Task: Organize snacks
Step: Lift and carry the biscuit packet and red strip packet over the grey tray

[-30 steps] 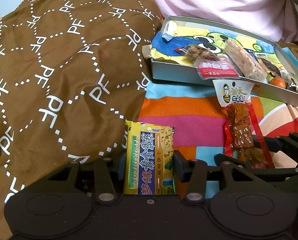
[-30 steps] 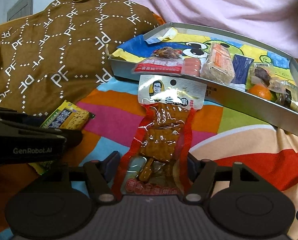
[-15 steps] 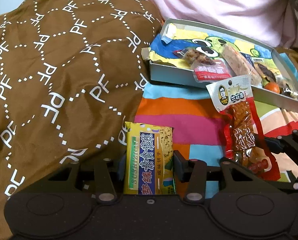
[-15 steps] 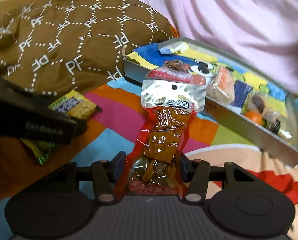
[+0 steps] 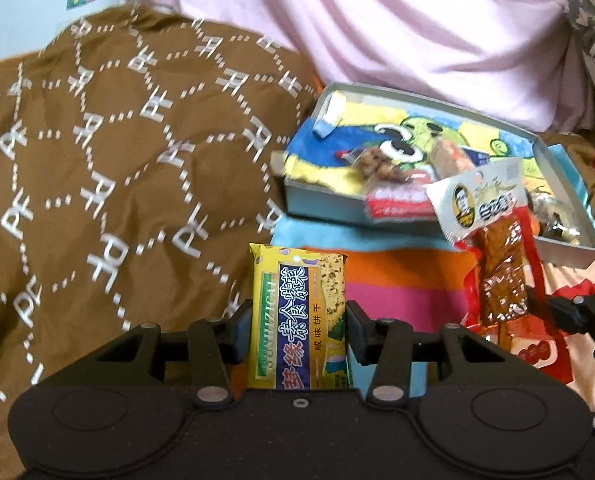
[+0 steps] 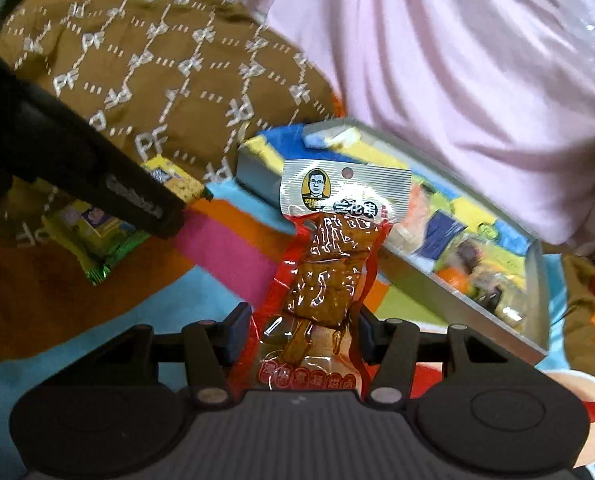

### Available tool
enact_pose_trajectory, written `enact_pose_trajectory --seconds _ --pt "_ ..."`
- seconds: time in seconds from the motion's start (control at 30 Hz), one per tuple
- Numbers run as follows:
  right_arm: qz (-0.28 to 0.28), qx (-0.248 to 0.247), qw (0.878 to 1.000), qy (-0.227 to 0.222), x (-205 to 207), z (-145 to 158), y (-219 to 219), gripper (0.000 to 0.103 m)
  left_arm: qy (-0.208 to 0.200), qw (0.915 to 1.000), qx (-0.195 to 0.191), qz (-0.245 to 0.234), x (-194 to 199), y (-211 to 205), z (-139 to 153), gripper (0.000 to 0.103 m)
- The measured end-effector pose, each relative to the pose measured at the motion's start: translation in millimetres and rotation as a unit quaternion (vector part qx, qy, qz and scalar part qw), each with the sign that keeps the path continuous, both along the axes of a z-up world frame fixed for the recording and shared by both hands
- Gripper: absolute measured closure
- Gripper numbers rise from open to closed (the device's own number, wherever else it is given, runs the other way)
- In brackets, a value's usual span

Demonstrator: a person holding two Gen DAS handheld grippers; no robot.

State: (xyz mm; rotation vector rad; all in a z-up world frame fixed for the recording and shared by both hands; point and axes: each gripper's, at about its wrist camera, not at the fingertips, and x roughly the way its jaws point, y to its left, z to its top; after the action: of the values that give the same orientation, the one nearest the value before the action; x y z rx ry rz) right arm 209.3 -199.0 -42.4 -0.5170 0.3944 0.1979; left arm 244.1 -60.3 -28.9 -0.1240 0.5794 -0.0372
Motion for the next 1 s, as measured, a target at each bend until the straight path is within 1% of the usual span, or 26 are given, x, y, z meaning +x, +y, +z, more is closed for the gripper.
enact_pose_trajectory --seconds 0.23,0.5,0.73,0.8,0.9,1.0 --pt "-0.022 0.040 0.998 -0.052 3.4 25.6 -21.8 0.045 -0.028 0.9993 0.024 -0.008 12.5 -23.5 29.5 0.054" --pt "-0.052 0.089 0.991 -0.090 15.1 43.4 -50.3 0.045 -0.052 0.9985 0.019 -0.005 37.5 -46.7 64.3 0.054" --pt "-0.063 0.151 0.979 -0.119 36.8 57.5 -71.1 0.045 -0.062 0.9980 0.002 0.010 61.8 -54.8 80.2 0.054" --pt "-0.065 0.157 0.977 -0.126 40.6 58.3 -76.0 0.045 -0.066 0.9977 0.000 0.014 68.0 -55.8 84.9 0.054" --pt "-0.056 0.160 0.976 -0.140 46.6 60.4 -81.7 0.045 -0.075 0.9970 0.006 0.017 80.1 -58.7 93.3 0.054" --pt "-0.059 0.170 0.972 -0.153 58.0 64.7 -88.7 0.045 -0.087 0.9959 0.012 0.021 95.2 -62.0 100.9 0.054"
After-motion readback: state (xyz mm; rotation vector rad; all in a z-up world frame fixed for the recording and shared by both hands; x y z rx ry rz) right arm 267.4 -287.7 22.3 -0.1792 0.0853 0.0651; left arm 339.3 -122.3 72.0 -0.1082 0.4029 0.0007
